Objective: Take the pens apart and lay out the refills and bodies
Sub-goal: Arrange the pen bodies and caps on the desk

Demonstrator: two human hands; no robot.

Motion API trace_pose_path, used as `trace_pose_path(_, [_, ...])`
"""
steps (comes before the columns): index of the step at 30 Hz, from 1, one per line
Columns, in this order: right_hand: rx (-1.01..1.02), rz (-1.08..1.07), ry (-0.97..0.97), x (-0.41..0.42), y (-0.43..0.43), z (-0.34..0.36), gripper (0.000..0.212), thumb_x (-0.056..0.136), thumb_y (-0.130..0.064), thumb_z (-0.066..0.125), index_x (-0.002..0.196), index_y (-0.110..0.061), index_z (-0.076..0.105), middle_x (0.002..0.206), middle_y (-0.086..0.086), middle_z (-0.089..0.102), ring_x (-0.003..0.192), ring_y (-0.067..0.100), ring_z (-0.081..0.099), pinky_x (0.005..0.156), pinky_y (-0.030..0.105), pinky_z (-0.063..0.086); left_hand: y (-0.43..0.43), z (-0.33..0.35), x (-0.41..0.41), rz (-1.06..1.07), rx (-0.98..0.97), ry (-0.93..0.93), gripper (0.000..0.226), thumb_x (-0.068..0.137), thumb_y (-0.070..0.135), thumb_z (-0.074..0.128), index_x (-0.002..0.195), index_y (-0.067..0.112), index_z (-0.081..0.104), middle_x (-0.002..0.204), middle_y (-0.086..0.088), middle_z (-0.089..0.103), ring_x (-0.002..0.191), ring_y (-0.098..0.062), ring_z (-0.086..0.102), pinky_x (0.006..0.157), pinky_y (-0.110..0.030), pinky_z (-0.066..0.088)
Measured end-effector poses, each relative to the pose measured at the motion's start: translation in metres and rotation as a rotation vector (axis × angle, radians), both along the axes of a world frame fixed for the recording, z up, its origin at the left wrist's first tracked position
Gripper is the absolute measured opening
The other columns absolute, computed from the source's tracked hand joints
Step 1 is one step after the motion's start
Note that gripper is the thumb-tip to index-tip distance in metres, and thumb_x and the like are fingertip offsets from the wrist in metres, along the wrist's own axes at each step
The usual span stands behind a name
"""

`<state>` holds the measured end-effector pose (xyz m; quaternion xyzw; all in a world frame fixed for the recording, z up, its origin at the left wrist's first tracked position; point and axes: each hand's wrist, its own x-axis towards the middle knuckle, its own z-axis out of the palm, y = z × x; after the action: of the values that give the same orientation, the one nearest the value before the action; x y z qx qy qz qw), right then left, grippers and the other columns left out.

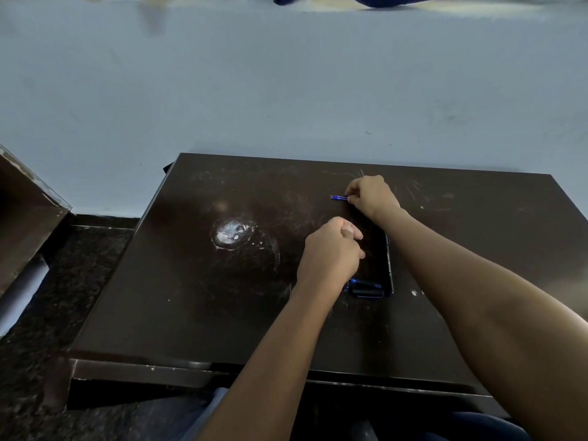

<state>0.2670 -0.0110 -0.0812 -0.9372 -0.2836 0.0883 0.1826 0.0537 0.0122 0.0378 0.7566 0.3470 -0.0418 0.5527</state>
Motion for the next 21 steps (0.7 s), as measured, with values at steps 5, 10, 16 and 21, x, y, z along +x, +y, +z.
trace_pose_path(5, [0.002, 0.032, -0.008, -0.004, 0.000, 0.001, 0.022, 0.088, -0.013, 0.056, 0.104, -0.016, 0.070, 0.112, 0.015, 0.064, 0.100, 0.032, 0.061, 0.089, 0.045, 0.052, -0.001, -0.003, -0.001, 0.006, 0.017, -0.019, 0.028, 0.102, 0.015, 0.034, 0.110, 0.015, 0.061, 0.108, -0.006, 0.069, 0.063, -0.004, 0.047, 0.052, -0.015, 0.031])
trace_pose_path(10, [-0.006, 0.043, 0.004, -0.006, -0.001, 0.004, 0.022, 0.088, -0.013, 0.055, 0.104, -0.017, 0.070, 0.112, 0.013, 0.064, 0.099, 0.031, 0.061, 0.088, 0.045, 0.052, 0.000, -0.006, -0.001, 0.009, 0.023, -0.024, 0.028, 0.102, 0.016, 0.034, 0.109, 0.015, 0.061, 0.106, -0.006, 0.070, 0.059, -0.003, 0.044, 0.051, -0.016, 0.031])
trace_pose_path(16, [-0.018, 0.069, -0.014, -0.010, 0.000, 0.010, 0.024, 0.087, -0.012, 0.055, 0.107, -0.014, 0.069, 0.112, 0.013, 0.065, 0.103, 0.033, 0.060, 0.089, 0.044, 0.051, 0.001, -0.008, 0.001, 0.004, 0.026, -0.031, 0.028, 0.102, 0.016, 0.034, 0.110, 0.015, 0.061, 0.104, -0.005, 0.069, 0.059, -0.003, 0.045, 0.051, -0.015, 0.031])
trace_pose_path(21, [-0.028, 0.068, -0.031, -0.010, -0.006, 0.018, 0.024, 0.087, -0.014, 0.057, 0.108, -0.015, 0.068, 0.114, 0.013, 0.063, 0.103, 0.031, 0.060, 0.087, 0.043, 0.052, 0.003, -0.008, 0.001, 0.017, 0.035, -0.026, 0.030, 0.102, 0.016, 0.033, 0.111, 0.015, 0.062, 0.104, -0.007, 0.071, 0.065, -0.005, 0.050, 0.054, -0.015, 0.035])
